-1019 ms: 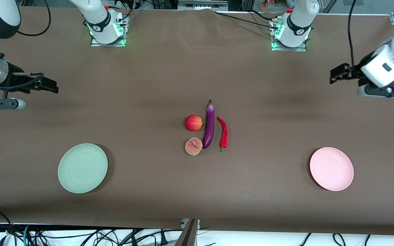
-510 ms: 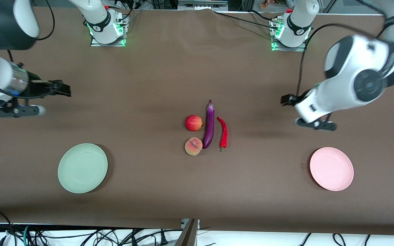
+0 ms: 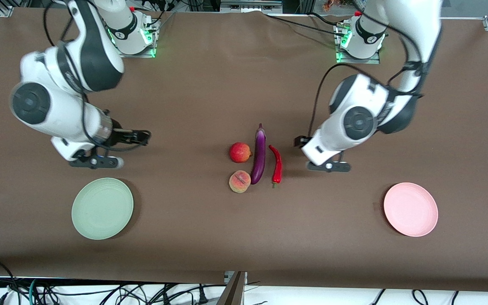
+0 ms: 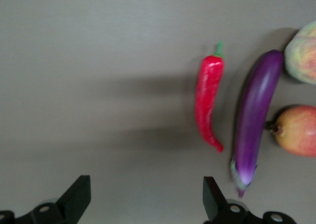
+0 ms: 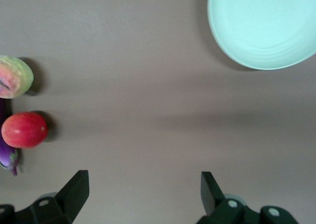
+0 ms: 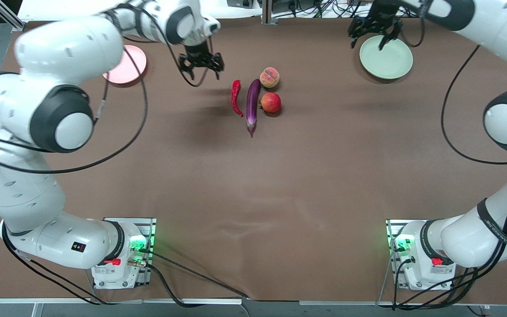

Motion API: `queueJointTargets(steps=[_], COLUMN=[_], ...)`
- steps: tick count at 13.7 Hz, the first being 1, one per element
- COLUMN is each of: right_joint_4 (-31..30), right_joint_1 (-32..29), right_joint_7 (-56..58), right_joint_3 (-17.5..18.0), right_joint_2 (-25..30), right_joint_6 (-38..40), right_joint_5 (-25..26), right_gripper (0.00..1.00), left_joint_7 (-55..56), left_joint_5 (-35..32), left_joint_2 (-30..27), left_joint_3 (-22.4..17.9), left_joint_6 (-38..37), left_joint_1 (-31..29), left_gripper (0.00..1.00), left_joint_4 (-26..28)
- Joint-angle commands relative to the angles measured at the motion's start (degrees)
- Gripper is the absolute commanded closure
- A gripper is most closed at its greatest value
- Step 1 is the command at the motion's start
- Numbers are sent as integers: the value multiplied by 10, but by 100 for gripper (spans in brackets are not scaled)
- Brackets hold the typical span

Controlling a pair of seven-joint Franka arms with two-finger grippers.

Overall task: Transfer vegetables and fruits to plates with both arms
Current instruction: 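Reach the left gripper to the chili while the right gripper reaches the apple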

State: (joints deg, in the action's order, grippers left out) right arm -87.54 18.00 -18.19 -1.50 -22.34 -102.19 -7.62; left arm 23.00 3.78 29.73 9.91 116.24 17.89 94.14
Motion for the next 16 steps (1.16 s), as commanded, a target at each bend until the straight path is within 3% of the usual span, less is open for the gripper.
queueJointTargets(steps=[1, 4, 7, 10, 12, 13, 14, 16], right_joint_4=[14, 13, 15, 16, 16, 16, 16, 16], right_joint_1=[2, 20, 46, 75, 100, 109, 116, 145], right_joint_7=[-11, -11, -15, -31, -52, -63, -65, -71], right_joint_3=[-3, -3, -3, -3, -3, -3, -3, -3], right_joint_2=[-45, -70, -88, -111, -122, -126, -133, -144], right_joint_6=[-28, -54, -61, -109, -129, -135, -138, -160], right_joint_5=[-20, -20, -22, -79, -87, -87, -87, -87], right_gripper=[0, 0, 0, 0, 0, 0, 0, 0], left_joint_7=[6, 19, 20, 29, 29, 29, 28, 27], left_joint_5=[3, 3, -5, -23, -24, -24, -24, -24], left_joint_2=[51, 92, 117, 130, 135, 135, 132, 117], left_joint_3=[-7, -9, -11, -11, -12, -16, -24, -39], left_joint_6=[72, 148, 208, 234, 235, 234, 231, 210], left_joint_1=[25, 45, 57, 59, 64, 64, 64, 58], left_gripper=[0, 6, 37, 48, 67, 81, 88, 92], left_joint_4=[-15, -11, 0, 2, 3, 3, 4, 4])
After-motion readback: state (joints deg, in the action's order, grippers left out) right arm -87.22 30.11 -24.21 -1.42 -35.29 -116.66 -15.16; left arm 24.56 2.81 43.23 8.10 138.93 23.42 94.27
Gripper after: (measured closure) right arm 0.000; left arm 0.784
